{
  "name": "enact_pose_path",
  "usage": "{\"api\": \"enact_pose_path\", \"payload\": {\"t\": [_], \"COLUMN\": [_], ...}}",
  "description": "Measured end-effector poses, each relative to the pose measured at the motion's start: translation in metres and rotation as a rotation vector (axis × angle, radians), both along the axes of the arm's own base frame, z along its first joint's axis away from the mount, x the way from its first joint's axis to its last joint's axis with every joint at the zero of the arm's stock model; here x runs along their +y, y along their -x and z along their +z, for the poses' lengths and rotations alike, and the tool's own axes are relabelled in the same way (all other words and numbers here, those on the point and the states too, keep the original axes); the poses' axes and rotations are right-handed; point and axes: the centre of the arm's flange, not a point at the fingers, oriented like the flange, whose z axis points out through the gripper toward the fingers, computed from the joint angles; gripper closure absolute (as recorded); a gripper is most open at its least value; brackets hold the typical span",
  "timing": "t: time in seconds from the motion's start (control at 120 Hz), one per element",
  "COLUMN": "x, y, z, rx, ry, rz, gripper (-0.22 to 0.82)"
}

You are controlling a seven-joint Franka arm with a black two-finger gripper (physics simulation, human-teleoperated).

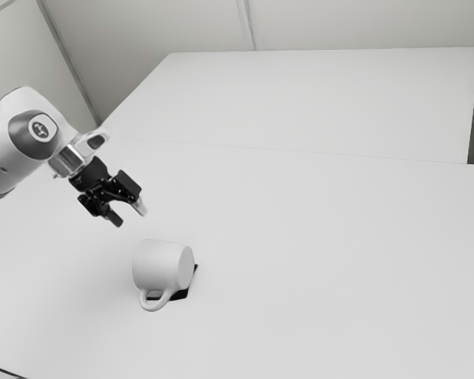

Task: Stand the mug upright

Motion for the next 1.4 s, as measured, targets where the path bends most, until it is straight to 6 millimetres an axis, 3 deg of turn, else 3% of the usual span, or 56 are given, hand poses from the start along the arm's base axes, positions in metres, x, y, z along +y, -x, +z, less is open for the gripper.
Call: {"api": "enact_pose_path", "payload": {"t": [0.858, 1.108, 1.292, 1.4], "x": [0.018, 0.015, 0.009, 0.007], "y": [0.047, 0.048, 0.054, 0.055], "z": [-0.092, -0.098, -0.113, -0.116], "rx": [-0.137, -0.197, -0.211, -0.234], "ry": [0.277, 0.334, 0.391, 0.416], "rz": [0.096, 0.099, 0.117, 0.122], "gripper": [0.03, 0.03, 0.04, 0.10]}}
